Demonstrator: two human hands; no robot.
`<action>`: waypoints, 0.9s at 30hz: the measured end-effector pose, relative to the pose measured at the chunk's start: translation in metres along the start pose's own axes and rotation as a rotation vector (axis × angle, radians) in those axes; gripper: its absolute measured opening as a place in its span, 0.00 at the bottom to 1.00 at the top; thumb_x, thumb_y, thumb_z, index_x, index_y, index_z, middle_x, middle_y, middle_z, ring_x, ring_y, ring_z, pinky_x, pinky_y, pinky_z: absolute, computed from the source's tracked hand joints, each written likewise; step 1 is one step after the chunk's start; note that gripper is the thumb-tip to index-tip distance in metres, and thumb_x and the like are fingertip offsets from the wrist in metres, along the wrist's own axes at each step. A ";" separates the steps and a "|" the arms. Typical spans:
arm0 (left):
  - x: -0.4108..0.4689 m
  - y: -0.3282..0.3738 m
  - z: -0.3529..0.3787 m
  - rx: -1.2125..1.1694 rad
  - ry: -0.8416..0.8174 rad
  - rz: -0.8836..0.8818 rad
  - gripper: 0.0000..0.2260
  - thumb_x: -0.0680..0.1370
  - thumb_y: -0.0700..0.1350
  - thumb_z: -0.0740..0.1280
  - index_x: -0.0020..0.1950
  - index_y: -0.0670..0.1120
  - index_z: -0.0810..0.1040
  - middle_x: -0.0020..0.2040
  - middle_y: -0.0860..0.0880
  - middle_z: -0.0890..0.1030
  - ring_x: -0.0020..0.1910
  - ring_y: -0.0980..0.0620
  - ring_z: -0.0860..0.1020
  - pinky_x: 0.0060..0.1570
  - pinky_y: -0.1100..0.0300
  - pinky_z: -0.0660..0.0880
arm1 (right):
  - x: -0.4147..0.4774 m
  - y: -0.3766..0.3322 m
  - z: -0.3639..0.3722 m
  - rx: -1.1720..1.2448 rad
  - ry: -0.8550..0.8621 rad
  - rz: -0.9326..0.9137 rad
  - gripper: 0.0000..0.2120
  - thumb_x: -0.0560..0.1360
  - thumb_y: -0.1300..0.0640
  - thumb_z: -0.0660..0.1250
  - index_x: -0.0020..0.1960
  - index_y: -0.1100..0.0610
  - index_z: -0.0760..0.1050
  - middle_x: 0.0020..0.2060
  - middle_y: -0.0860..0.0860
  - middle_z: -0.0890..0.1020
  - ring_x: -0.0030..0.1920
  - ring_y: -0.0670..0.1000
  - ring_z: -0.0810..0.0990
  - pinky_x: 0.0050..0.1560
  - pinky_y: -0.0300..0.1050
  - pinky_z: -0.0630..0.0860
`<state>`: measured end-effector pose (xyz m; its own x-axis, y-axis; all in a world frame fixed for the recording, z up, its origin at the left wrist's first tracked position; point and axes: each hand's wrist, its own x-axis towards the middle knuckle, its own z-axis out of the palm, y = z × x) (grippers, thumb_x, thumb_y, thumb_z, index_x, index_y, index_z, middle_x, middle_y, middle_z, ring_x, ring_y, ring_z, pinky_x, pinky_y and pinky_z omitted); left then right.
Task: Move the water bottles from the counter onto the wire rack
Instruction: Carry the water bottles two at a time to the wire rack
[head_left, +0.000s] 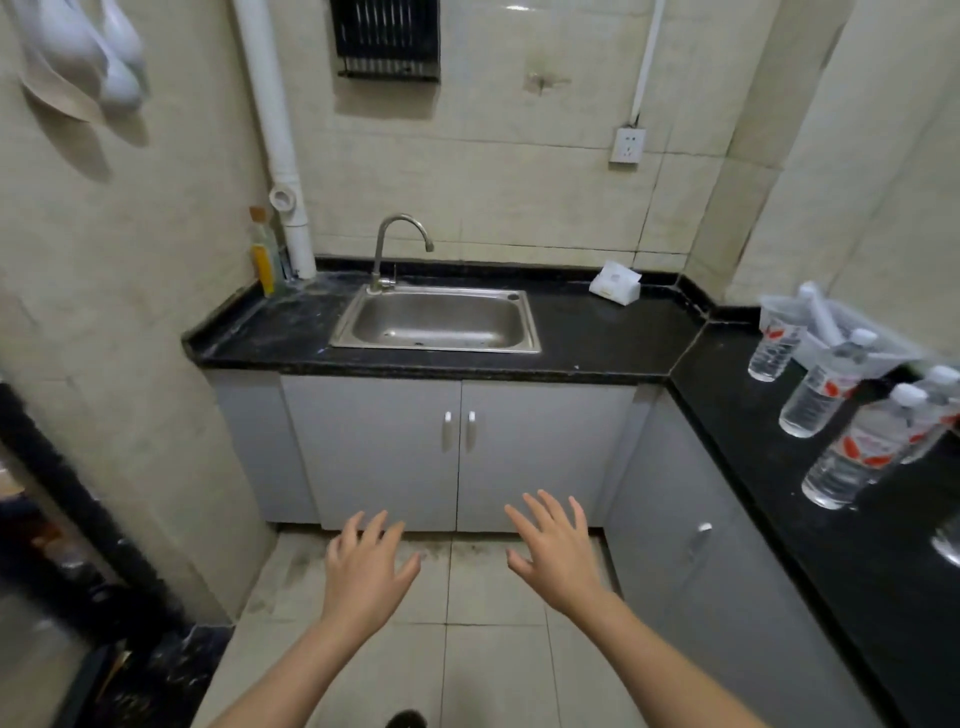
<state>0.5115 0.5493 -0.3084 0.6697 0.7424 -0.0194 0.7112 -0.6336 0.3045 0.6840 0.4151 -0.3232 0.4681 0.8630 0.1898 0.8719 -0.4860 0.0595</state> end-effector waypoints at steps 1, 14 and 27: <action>0.022 0.002 0.003 -0.005 -0.010 0.020 0.40 0.64 0.65 0.40 0.69 0.49 0.67 0.74 0.49 0.63 0.75 0.45 0.55 0.70 0.48 0.54 | 0.016 0.008 0.002 -0.005 -0.015 0.018 0.21 0.58 0.41 0.68 0.49 0.46 0.82 0.47 0.48 0.85 0.51 0.50 0.83 0.55 0.55 0.75; 0.282 0.139 0.025 -0.105 -0.203 0.458 0.31 0.70 0.60 0.46 0.68 0.48 0.68 0.73 0.49 0.64 0.74 0.46 0.56 0.70 0.51 0.55 | 0.079 0.154 -0.006 -0.002 -0.255 0.696 0.23 0.64 0.42 0.53 0.47 0.47 0.83 0.45 0.49 0.86 0.48 0.50 0.84 0.49 0.53 0.79; 0.348 0.344 0.103 -0.062 -0.363 0.802 0.32 0.71 0.62 0.43 0.71 0.51 0.63 0.75 0.51 0.60 0.75 0.49 0.52 0.71 0.53 0.52 | 0.096 0.320 0.023 0.312 0.082 1.077 0.27 0.77 0.49 0.61 0.73 0.52 0.59 0.73 0.51 0.62 0.74 0.50 0.59 0.71 0.46 0.59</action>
<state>1.0115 0.5674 -0.3079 0.9963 -0.0423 -0.0754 -0.0080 -0.9134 0.4070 1.0111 0.3461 -0.3085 0.9982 -0.0032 0.0592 0.0220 -0.9073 -0.4198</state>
